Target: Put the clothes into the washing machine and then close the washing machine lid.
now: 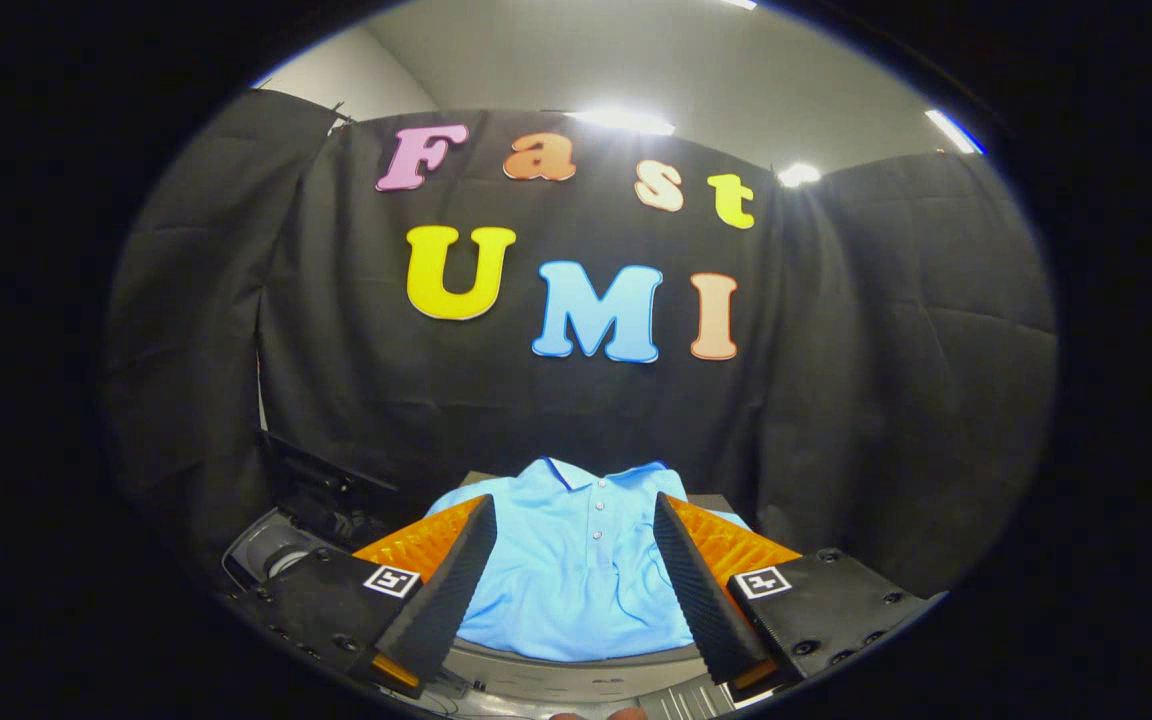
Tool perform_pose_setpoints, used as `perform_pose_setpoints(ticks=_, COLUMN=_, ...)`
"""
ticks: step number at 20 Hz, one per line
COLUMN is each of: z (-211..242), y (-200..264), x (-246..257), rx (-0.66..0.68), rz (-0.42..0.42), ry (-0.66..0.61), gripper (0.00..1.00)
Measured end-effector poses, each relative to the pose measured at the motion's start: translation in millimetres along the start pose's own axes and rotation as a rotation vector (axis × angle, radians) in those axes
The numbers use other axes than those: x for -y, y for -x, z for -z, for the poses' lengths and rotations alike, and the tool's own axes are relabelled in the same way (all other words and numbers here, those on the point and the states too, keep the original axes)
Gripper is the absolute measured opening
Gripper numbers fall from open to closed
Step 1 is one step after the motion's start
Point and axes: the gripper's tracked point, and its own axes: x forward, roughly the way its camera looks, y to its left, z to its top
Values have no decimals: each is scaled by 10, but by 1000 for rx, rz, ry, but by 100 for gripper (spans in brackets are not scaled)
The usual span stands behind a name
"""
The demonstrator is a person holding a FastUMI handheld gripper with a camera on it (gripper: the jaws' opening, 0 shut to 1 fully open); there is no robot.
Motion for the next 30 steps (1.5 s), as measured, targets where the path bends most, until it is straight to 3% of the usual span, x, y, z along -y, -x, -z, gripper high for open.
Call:
perform_pose_setpoints(ticks=12, z=608, y=-1326, x=173, rx=-298, rz=-26, ry=-62, gripper=99)
perform_pose_setpoints(ticks=16, z=748, y=-1605, x=246, rx=-356, rz=3, ry=-53, gripper=99)
perform_pose_setpoints(ticks=30, z=959, y=-1833, x=223, rx=-448, rz=-15, ry=-57, gripper=97)
